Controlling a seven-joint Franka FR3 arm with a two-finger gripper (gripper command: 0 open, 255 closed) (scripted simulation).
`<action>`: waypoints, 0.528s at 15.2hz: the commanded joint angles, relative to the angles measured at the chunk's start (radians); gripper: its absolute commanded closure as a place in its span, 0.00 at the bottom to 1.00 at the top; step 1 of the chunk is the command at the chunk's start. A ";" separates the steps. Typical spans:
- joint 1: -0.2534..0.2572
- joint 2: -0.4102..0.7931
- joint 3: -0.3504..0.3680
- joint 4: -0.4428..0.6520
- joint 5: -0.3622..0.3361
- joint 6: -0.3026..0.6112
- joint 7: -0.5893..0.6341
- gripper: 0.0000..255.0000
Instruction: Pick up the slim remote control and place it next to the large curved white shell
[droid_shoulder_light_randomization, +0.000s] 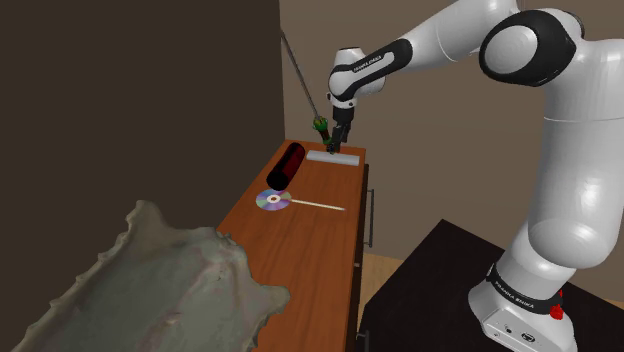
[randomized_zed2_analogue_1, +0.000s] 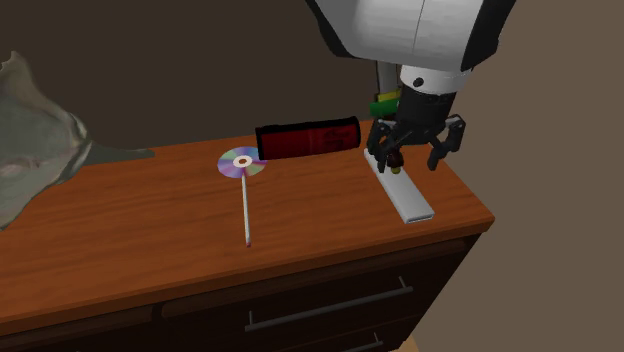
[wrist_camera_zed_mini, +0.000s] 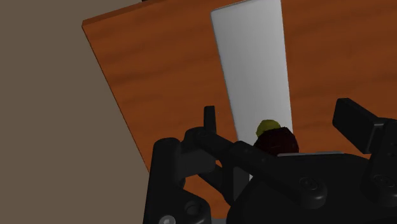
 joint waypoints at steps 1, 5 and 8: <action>-0.001 0.021 0.002 0.004 0.003 0.019 -0.005 0.00; -0.002 0.044 0.003 -0.018 0.007 0.064 -0.007 0.00; -0.002 0.054 0.004 -0.026 0.008 0.082 -0.008 0.00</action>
